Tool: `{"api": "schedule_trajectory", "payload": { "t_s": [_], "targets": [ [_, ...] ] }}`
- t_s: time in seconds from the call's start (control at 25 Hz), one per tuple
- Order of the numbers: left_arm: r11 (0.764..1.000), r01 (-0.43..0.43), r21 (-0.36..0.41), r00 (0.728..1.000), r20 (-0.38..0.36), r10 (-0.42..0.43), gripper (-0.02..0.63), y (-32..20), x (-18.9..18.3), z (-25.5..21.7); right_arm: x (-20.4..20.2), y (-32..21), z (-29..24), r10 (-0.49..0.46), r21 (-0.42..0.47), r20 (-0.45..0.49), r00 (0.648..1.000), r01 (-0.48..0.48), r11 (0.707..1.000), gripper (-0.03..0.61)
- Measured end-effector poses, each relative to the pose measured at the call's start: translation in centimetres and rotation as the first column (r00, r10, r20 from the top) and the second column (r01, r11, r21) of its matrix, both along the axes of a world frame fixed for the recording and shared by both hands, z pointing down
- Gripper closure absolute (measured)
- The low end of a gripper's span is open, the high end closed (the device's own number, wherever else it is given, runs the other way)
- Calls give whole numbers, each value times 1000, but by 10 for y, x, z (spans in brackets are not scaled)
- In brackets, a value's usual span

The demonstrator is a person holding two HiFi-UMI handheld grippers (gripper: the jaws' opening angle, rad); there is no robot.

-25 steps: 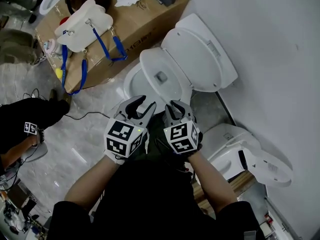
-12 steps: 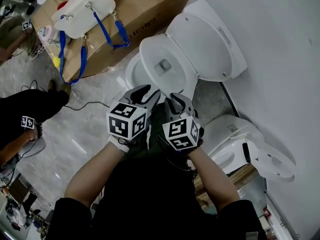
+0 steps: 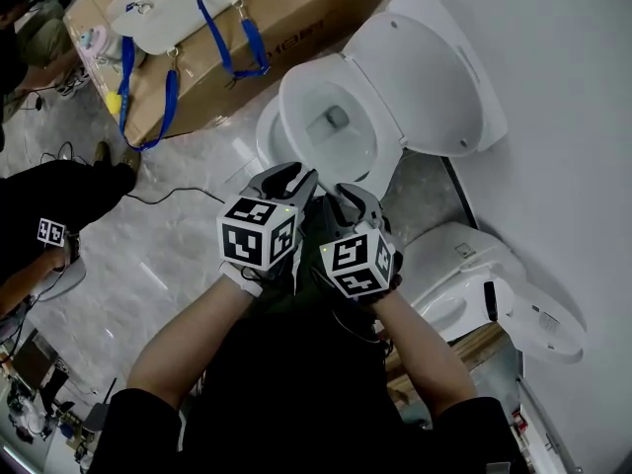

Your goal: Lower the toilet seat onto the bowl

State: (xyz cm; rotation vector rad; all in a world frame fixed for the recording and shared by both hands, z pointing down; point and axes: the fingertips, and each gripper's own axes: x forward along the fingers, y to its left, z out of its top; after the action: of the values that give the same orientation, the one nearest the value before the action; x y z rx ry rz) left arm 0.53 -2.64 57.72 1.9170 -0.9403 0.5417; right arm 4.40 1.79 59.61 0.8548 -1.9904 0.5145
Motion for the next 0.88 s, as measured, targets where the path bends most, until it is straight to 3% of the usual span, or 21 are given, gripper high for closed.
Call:
{"api": "schedule_trajectory", "payload": {
  "t_s": [0.24,0.88],
  "targets": [
    [998,41,-50,999,7,-41,492,16,-22,25,-20,17,10,-25,-92,66,997,31,995,476],
    [990,45,-134,992,119,-29,492,58,-79,120,-28,7,-23,89,-27,168,982,-85,996,476]
  ]
}}
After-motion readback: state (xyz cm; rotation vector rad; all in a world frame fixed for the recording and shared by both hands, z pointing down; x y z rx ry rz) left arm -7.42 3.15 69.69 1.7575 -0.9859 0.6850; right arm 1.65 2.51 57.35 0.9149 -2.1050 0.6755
